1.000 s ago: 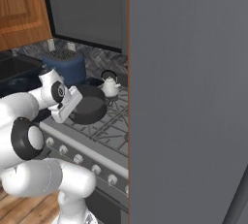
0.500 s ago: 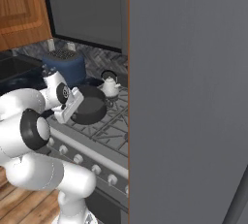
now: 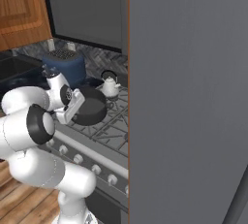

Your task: Pick the kettle from the cabinet and place it on a stove burner. Then pick the pot from the counter and place it on another stove burner. Finally, turn both burners on.

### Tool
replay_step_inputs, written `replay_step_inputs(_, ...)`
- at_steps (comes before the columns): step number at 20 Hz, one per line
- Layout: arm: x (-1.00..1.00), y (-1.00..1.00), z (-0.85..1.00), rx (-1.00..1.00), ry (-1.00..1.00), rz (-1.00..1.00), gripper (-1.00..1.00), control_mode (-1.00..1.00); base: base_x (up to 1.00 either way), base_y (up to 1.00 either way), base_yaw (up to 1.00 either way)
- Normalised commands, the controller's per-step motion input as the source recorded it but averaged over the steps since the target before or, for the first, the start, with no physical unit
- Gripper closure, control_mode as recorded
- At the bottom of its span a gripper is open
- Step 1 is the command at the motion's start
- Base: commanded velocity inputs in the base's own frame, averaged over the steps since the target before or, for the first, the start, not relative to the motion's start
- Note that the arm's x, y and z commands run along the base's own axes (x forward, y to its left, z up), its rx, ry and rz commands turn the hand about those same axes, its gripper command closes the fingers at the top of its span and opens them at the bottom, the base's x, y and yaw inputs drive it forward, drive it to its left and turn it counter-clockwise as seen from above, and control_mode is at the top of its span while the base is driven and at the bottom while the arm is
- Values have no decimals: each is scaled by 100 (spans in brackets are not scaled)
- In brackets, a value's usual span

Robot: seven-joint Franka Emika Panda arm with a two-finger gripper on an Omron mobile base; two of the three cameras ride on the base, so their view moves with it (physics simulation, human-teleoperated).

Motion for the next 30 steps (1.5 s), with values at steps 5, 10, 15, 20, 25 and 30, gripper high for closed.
replay_step_inputs(5,14,0,-9,2,0,2,100,-100,0,0,0)
replay_step_inputs(10,5,0,-11,2,0,2,100,-100,0,0,0)
replay_step_inputs(15,3,0,-11,1,0,2,100,-100,0,0,0)
replay_step_inputs(20,5,0,-13,0,0,2,100,-100,0,0,0)
replay_step_inputs(25,7,0,-14,0,0,2,100,-100,0,0,0)
replay_step_inputs(30,2,2,-11,0,0,1,-100,-100,0,0,0)
